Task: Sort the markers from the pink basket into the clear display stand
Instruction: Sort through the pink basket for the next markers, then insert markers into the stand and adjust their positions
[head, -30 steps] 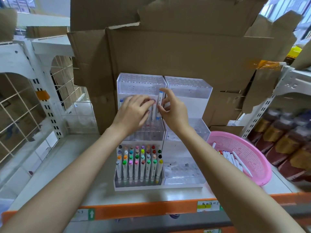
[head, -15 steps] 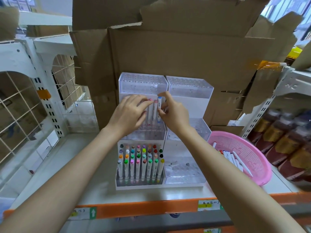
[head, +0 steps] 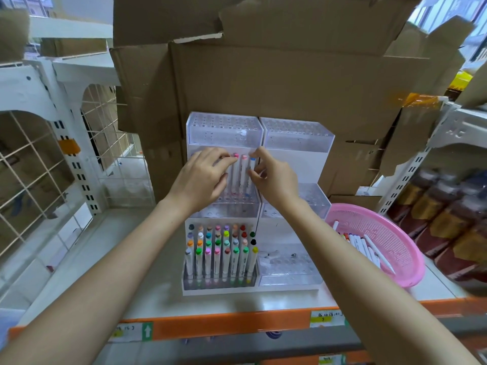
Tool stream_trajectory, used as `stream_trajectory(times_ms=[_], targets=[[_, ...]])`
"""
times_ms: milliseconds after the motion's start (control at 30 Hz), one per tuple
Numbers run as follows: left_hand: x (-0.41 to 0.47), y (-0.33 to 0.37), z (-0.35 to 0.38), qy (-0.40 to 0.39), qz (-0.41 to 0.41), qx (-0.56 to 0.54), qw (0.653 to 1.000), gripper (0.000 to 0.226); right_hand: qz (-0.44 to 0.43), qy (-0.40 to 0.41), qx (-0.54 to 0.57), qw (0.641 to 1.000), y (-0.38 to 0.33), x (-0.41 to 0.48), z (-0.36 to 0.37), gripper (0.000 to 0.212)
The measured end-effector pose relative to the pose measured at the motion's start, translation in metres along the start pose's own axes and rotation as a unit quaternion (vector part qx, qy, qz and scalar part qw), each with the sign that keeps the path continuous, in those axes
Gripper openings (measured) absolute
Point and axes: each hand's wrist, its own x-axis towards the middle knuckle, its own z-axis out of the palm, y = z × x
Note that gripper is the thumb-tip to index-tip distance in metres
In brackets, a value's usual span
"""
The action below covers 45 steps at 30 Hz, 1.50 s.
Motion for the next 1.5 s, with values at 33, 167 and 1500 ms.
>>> stream_trajectory(times_ms=[33, 167, 1500], targets=[[0.0, 0.0, 0.0, -0.002, -0.002, 0.0, 1.0, 0.04, -0.002, 0.002, 0.0, 1.0, -0.001, 0.0, -0.001, 0.025], [0.0, 0.001, -0.002, -0.011, -0.007, 0.005, 1.0, 0.04, -0.018, -0.005, -0.011, 1.0, -0.002, -0.001, -0.005, 0.027], [0.047, 0.292, 0.147, -0.253, 0.002, -0.054, 0.966, 0.047, 0.122, -0.198, -0.189, 0.954, 0.231, -0.169, -0.114, 0.058]])
